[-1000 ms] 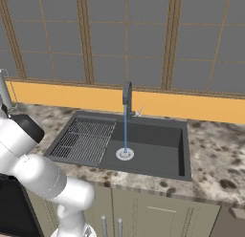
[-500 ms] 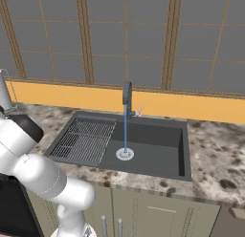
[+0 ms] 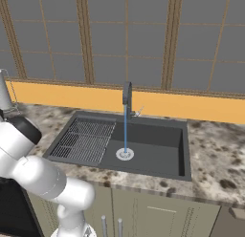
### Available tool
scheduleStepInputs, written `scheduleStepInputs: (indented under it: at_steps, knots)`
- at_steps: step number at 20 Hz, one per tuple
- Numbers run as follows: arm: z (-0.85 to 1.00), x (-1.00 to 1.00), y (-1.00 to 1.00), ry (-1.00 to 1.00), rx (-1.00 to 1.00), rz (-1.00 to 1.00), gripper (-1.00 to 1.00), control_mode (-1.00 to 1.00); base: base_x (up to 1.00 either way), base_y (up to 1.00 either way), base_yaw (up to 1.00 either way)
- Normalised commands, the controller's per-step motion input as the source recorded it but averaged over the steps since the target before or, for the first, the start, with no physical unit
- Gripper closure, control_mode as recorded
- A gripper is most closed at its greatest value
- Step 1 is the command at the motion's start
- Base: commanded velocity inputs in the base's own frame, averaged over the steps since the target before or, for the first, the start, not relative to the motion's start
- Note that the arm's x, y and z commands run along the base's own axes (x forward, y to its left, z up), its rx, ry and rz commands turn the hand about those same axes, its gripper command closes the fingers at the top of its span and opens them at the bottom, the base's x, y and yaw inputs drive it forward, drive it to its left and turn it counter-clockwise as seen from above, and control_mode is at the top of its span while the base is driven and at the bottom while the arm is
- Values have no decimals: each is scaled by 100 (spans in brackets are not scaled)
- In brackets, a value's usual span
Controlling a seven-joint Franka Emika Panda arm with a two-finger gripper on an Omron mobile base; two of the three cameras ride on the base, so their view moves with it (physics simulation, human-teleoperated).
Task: Soak the sponge with water for a few seconds and then drop it inside the sink.
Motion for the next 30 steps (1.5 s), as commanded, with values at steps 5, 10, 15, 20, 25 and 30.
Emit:
scheduleStepInputs:
  at_steps: [5, 10, 15, 20, 25, 30]
  knots:
    - [-15, 2, -7, 0, 0, 0, -100, -100, 0, 0, 0]
    - [-7, 1, 0, 0, 0, 0, -100, -100, 0, 0, 0]
    - [-11, 17, 0, 0, 0, 0, -100, -100, 0, 0, 0]
    - [-3, 12, 1, 0, 0, 0, -100, -100, 0, 0, 0]
    - [-6, 14, 14, 0, 0, 0, -100, -100, 0, 0, 0]
    - [-8, 9, 11, 1, 0, 0, -100, -100, 0, 0, 0]
